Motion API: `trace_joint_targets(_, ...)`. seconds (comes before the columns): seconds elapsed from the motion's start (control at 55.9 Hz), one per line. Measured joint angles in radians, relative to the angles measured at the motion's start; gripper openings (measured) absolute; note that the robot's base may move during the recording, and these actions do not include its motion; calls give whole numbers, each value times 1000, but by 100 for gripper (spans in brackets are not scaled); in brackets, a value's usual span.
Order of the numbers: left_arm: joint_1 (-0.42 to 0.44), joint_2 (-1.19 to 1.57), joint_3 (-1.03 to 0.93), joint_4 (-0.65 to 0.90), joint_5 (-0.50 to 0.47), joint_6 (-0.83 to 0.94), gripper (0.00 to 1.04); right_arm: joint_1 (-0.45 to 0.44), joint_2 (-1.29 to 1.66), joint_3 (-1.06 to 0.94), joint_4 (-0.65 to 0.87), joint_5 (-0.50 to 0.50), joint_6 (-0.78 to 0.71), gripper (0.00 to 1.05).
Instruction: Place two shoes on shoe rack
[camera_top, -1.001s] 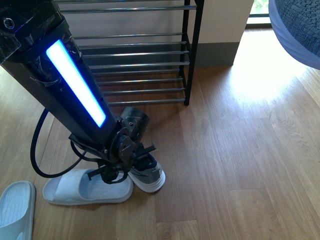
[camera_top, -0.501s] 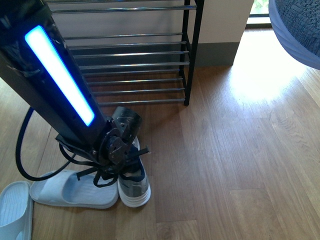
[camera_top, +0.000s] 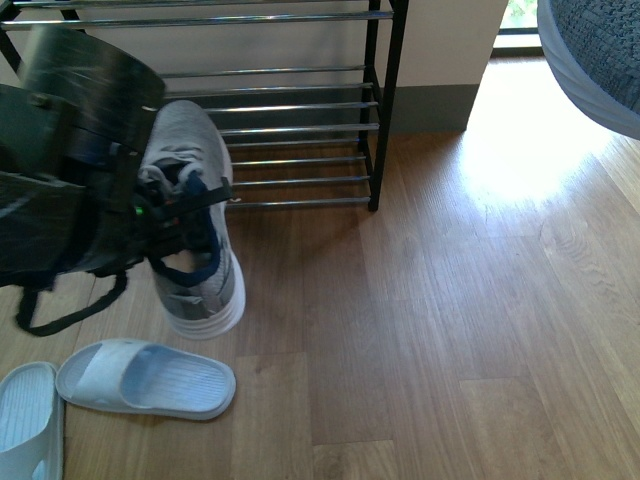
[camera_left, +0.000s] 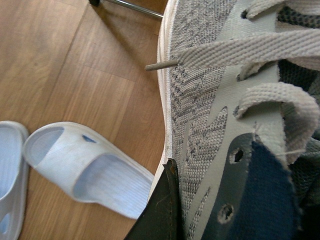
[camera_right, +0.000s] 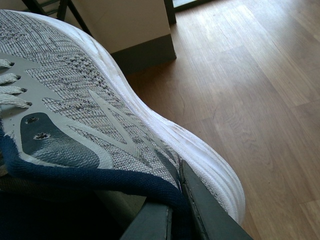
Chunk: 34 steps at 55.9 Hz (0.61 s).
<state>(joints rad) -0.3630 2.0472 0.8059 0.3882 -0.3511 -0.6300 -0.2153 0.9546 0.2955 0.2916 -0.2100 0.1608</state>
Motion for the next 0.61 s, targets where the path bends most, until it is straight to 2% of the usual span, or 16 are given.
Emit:
trace_joint_targets(0.268,9,-460,-273,-56,-57,13,2,0,0,0,0,0,0,1)
trace_joint_targets(0.411,8,-728,-372,-172,-85,33,2,0,0,0,0,0,0,1)
trace_joint_targets(0.608,-21,-1083,-446,-396,-201,92,2,0,0,0,0,0,0,1)
